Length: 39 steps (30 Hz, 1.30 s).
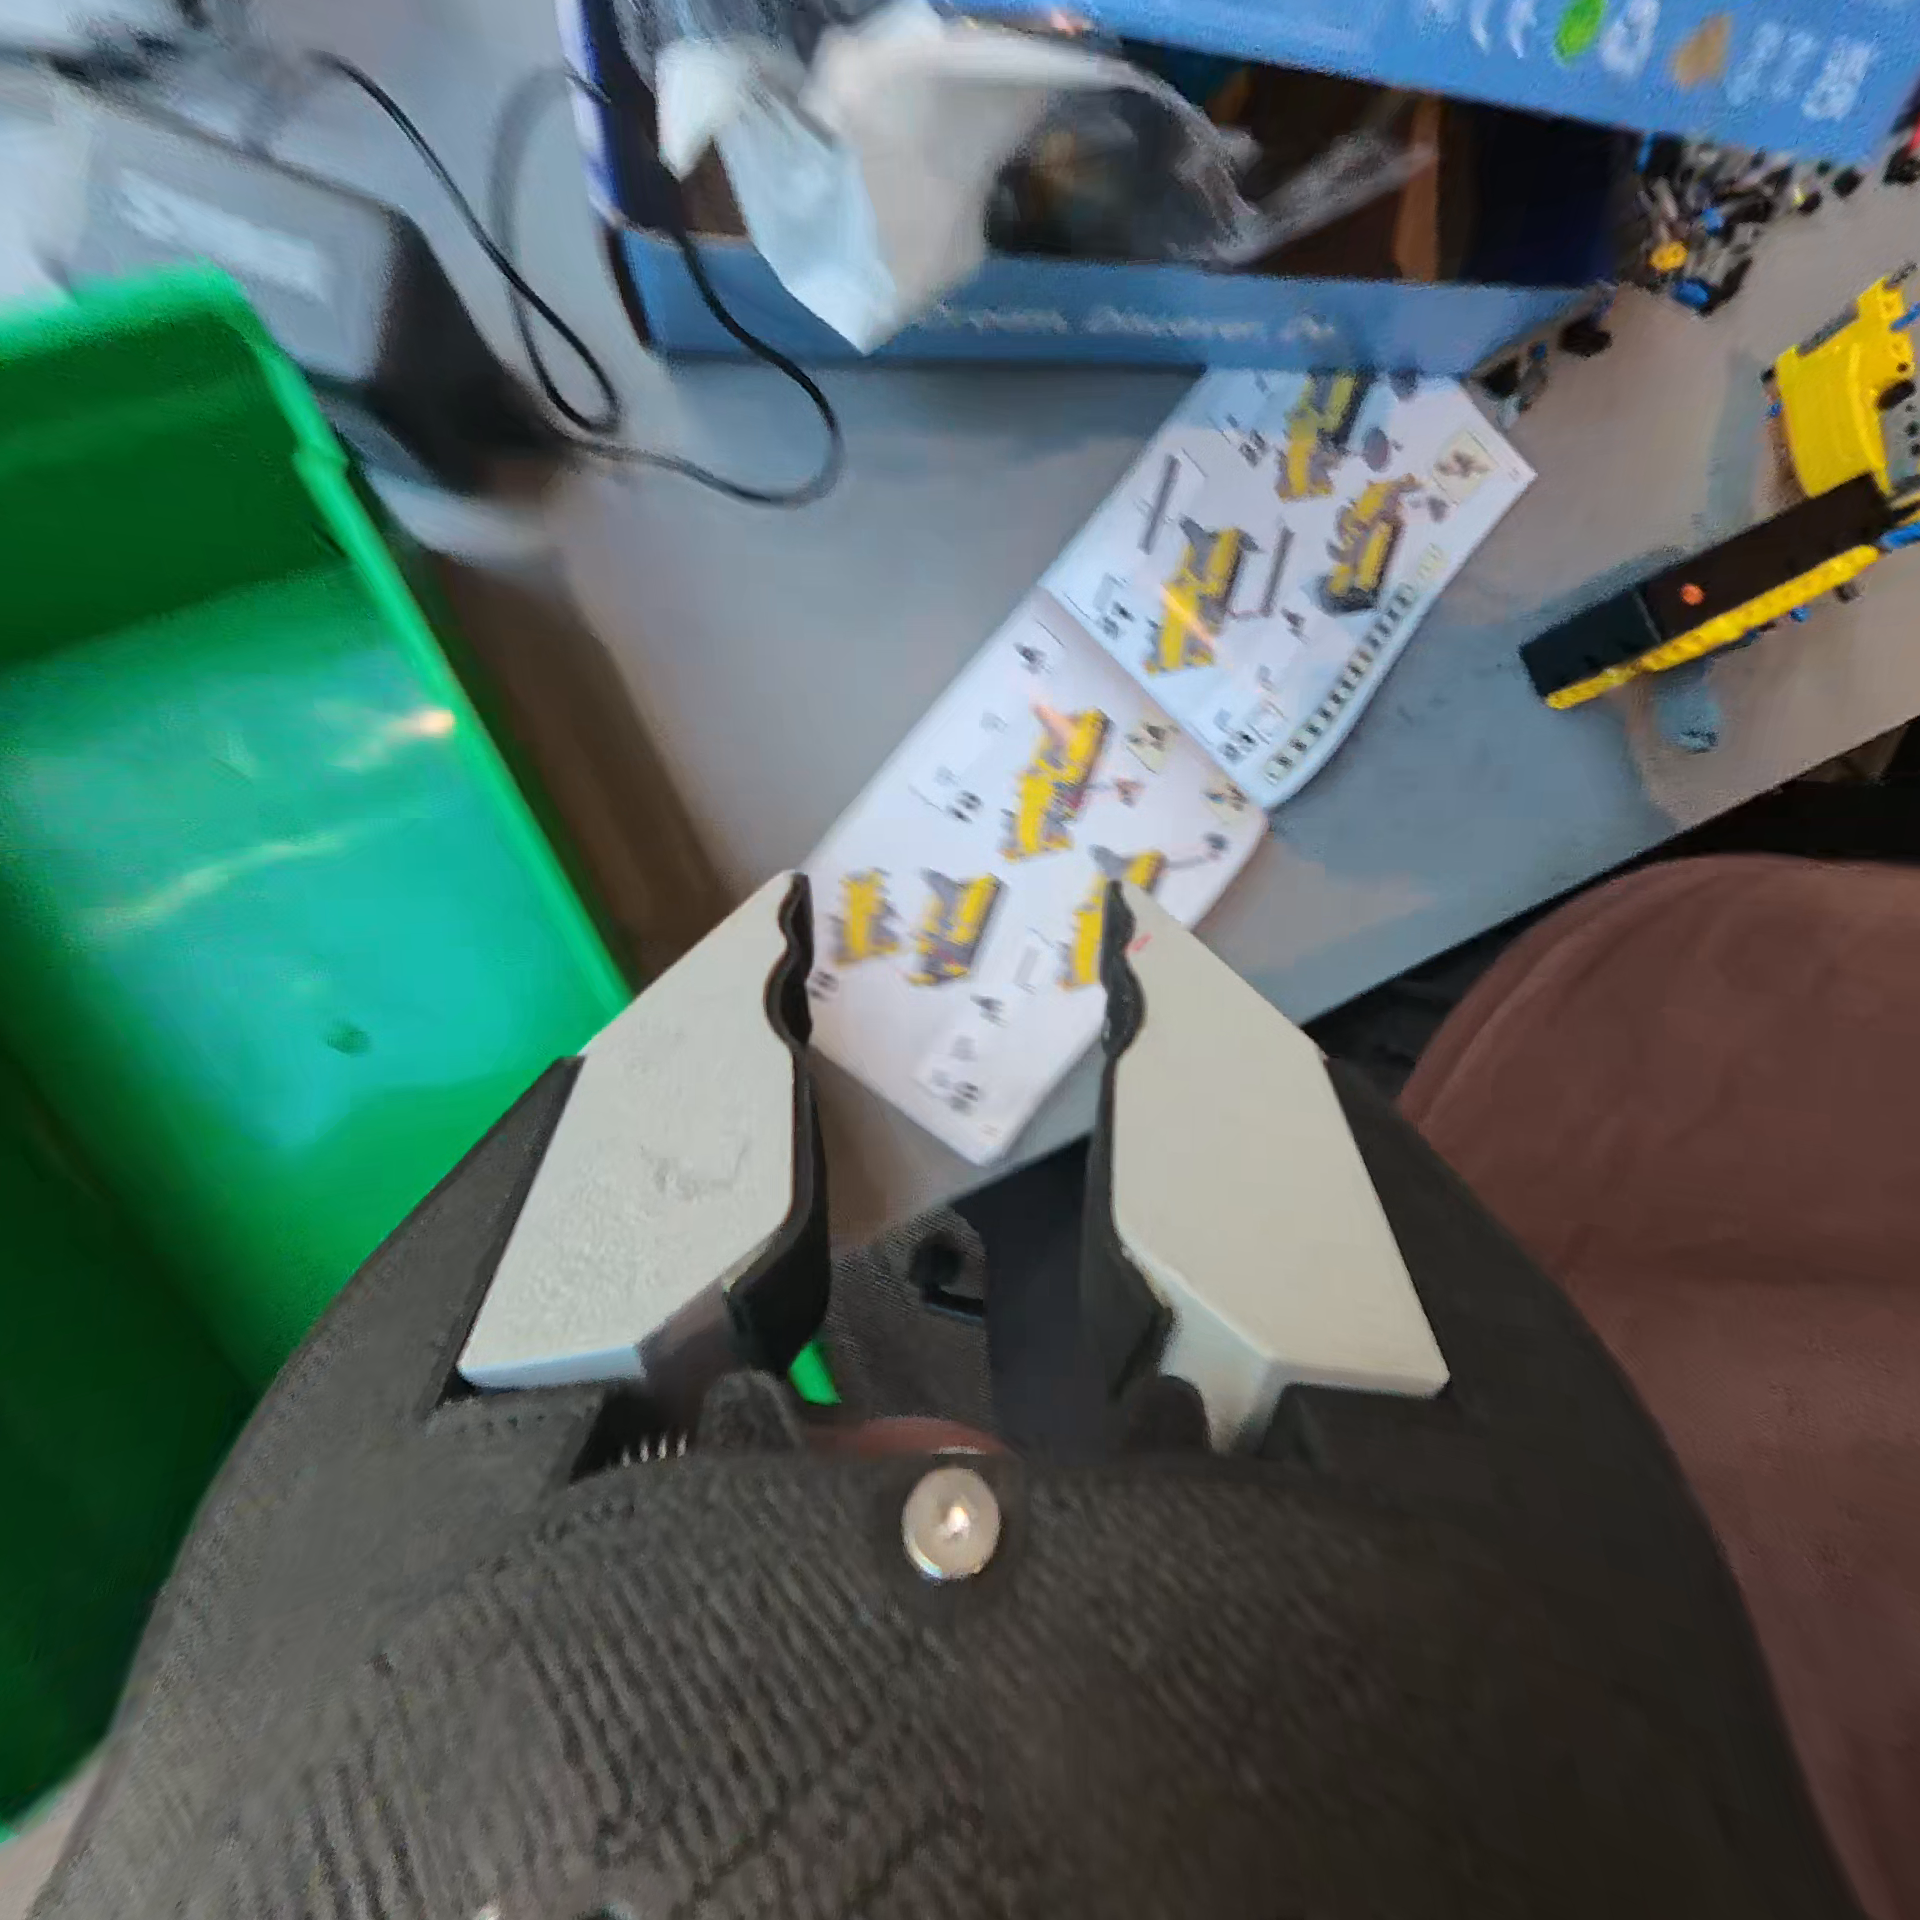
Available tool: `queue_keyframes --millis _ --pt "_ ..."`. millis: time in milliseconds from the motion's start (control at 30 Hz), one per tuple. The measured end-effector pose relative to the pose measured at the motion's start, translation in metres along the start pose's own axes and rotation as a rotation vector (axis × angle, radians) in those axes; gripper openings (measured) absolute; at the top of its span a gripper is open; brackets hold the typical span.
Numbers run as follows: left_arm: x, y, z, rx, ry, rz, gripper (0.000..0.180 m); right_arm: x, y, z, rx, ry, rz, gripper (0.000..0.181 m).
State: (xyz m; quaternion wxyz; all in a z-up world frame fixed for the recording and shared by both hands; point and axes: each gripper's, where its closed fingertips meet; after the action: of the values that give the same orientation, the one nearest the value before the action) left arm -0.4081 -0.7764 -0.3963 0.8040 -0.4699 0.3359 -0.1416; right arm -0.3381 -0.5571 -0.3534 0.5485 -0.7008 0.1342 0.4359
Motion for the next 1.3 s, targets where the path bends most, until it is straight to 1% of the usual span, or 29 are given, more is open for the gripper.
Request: queue_keyframes --millis 100,167,300,433,500,600,633,733,767,800,833,900,933,967,1033,1133,1233,1300 --pt "-0.039 -0.022 -0.062 -0.015 0.103 0.039 0.059 -0.015 0.012 -0.02 0.06 0.21 -0.027 0.067" --pt "-0.07 -0.03 -0.105 -0.022 0.139 0.048 0.069 -0.027 0.016 -0.036 0.082 0.296 -0.023 0.067" --pt "-0.136 -0.022 -0.177 -0.013 0.148 0.028 0.076 -0.041 0.014 -0.05 0.192 0.271 -0.049 0.065" --pt "-0.198 0.0 -0.205 0.01 0.202 0.057 0.072 -0.037 0.006 -0.051 0.261 0.266 -0.09 0.064" --pt "-0.2 0.021 -0.211 0.048 0.206 -0.042 0.069 -0.038 0.004 -0.048 0.269 0.289 -0.09 0.064" --pt "-0.181 0.041 -0.182 0.224 0.218 -0.181 0.064 -0.035 0.006 -0.04 0.263 0.295 -0.103 0.063" --pt "-0.173 0.048 -0.179 0.216 0.255 -0.224 0.065 -0.034 0.008 -0.037 0.254 0.303 -0.105 0.063" --pt "-0.14 0.071 -0.175 0.188 0.426 -0.416 0.069 -0.038 0.015 -0.026 0.22 0.336 -0.089 0.063" --pt "-0.136 0.077 -0.171 0.204 0.504 -0.443 0.067 -0.039 0.018 -0.023 0.205 0.343 -0.083 0.063" --pt "-0.131 0.081 -0.164 0.244 0.602 -0.458 0.06 -0.039 0.021 -0.021 0.192 0.345 -0.083 0.063" --pt "-0.128 0.083 -0.163 0.26 0.726 -0.479 0.059 -0.039 0.023 -0.019 0.181 0.343 -0.086 0.063" --pt "-0.125 0.081 -0.169 0.25 0.965 -0.558 0.065 -0.041 0.024 -0.015 0.175 0.339 -0.083 0.063" --pt "-0.123 0.079 -0.168 0.28 1.025 -0.597 0.066 -0.042 0.023 -0.013 0.177 0.339 -0.077 0.062" --pt "-0.124 0.078 -0.169 0.295 1.056 -0.635 0.064 -0.042 0.021 -0.012 0.182 0.342 -0.073 0.062" --pt "-0.124 0.079 -0.172 0.322 1.096 -0.713 0.064 -0.04 0.019 -0.011 0.193 0.357 -0.073 0.062" --pt "-0.114 0.084 -0.179 0.343 1.2 -0.813 0.065 -0.038 0.013 -0.014 0.218 0.383 -0.071 0.062" --pt "-0.096 0.096 -0.203 0.286 1.264 -0.921 0.068 -0.037 0.01 -0.019 0.245 0.386 -0.074 0.061" --pt "-0.089 0.109 -0.211 0.249 1.291 -0.898 0.065 -0.037 0.01 -0.023 0.258 0.39 -0.081 0.061"
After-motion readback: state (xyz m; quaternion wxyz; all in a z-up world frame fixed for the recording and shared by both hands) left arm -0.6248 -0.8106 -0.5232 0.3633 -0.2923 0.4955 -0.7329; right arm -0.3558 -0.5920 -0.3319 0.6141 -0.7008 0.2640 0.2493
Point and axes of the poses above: each gripper's, where its closed fingertips meet, y out along the fingers, x out of its underside, z = x × y across the jaws, and after that the axes turned 8 degrees about x, right-handed
